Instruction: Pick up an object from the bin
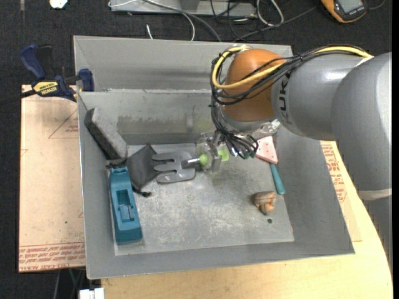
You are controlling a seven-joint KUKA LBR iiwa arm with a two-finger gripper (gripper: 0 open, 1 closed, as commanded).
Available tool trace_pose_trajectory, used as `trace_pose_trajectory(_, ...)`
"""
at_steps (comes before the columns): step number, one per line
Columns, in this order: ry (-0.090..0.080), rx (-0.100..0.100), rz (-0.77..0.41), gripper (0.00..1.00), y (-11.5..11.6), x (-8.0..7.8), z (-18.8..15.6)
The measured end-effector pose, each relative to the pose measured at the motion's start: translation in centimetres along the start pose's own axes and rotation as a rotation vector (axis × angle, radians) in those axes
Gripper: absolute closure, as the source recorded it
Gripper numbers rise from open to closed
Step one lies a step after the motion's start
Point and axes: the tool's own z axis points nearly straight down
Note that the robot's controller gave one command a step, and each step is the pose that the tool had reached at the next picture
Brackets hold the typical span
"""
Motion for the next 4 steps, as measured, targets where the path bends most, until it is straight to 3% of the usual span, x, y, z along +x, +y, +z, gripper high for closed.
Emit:
trace_pose_trajectory(1,-0.001,0.000,-0.123,1.00,0.9,0.0,0.0)
trace_pose_trajectory(2,-0.003,-0.001,-0.261,1.00,0.5,-0.3,-4.1)
trace_pose_trajectory(3,-0.004,-0.002,-0.224,1.00,0.3,0.3,-1.0)
trace_pose_trajectory(4,-0.006,-0.002,-0.221,1.00,0.4,0.1,-0.6)
